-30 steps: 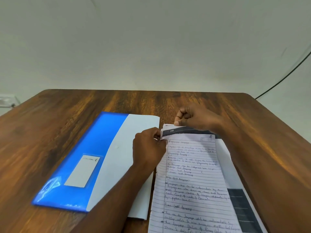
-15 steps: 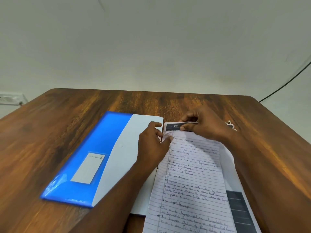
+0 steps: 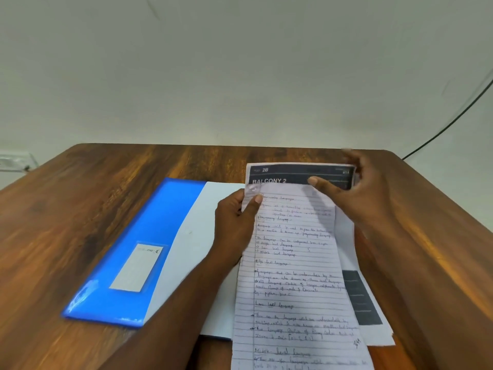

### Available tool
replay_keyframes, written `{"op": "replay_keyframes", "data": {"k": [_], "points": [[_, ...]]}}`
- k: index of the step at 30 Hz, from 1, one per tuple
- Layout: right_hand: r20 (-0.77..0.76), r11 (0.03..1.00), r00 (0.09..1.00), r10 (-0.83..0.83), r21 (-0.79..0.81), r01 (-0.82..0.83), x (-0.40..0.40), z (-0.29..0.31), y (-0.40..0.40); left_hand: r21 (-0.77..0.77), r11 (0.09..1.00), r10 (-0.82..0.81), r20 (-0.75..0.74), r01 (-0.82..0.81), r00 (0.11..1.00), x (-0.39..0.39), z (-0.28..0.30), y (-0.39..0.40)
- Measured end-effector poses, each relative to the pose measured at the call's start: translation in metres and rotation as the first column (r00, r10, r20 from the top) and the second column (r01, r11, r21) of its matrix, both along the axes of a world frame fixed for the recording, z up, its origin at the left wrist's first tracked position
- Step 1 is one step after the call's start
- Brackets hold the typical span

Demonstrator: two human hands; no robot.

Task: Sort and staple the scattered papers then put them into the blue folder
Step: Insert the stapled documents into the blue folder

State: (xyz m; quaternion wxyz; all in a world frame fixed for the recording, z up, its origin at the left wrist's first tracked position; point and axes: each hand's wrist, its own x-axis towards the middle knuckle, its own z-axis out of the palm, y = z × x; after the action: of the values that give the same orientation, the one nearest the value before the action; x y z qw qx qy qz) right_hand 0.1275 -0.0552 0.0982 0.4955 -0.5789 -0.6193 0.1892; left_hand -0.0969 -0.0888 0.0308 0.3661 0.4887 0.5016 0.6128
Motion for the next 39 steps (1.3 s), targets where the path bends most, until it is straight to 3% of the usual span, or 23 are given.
{"op": "replay_keyframes", "data": {"k": [2,4,7,9,13,17,20,22,28,33,39], "points": [[-0.138,0.996,0.987,-0.078,-0.059,0.07,0.009,-0.013,-0.01,0.026,1.0,-0.002,0.049,0.001,0.999,0.0,0.005,-0.001],[-0.263,0.995,0.964,-0.041,-0.101,0.015,0.019,-0.023,-0.018,0.05,0.999,0.007,0.077,-0.01,0.997,0.002,0.011,-0.001],[-0.517,0.902,0.828,0.215,-0.219,-0.371,0.025,-0.026,-0.031,0.104,0.994,0.029,0.101,-0.039,0.994,0.006,0.022,0.0],[-0.596,0.849,0.752,0.281,-0.211,-0.485,0.028,-0.024,-0.037,0.131,0.991,0.026,0.111,-0.041,0.994,0.009,0.031,0.0],[-0.594,0.893,0.757,0.273,-0.137,-0.429,0.029,-0.006,-0.044,0.167,0.986,-0.003,0.17,-0.026,0.986,0.013,0.053,-0.003],[-0.668,0.917,0.674,0.315,0.031,-0.397,0.026,0.012,-0.052,0.195,0.963,-0.241,0.313,0.186,0.919,0.01,0.081,-0.013],[-0.654,0.949,0.692,0.306,0.155,-0.273,0.02,0.029,-0.063,0.161,0.909,-0.411,0.198,0.384,0.89,0.008,0.086,-0.024],[-0.605,0.958,0.743,0.285,0.208,-0.198,0.017,0.036,-0.069,0.138,0.923,-0.372,0.082,0.359,0.925,0.012,0.084,-0.032],[-0.54,0.959,0.799,0.264,0.232,-0.16,0.013,0.033,-0.074,0.257,0.946,-0.2,-0.026,0.2,0.979,0.021,0.078,-0.041],[-0.424,0.975,0.879,0.218,0.056,-0.215,0.008,0.02,-0.072,0.136,0.983,-0.123,-0.009,0.123,0.992,0.021,0.053,-0.038],[-0.442,0.975,0.87,0.216,0.055,-0.214,0.007,0.012,-0.064,0.109,0.983,-0.147,-0.003,0.146,0.989,0.021,0.049,-0.036]]}}
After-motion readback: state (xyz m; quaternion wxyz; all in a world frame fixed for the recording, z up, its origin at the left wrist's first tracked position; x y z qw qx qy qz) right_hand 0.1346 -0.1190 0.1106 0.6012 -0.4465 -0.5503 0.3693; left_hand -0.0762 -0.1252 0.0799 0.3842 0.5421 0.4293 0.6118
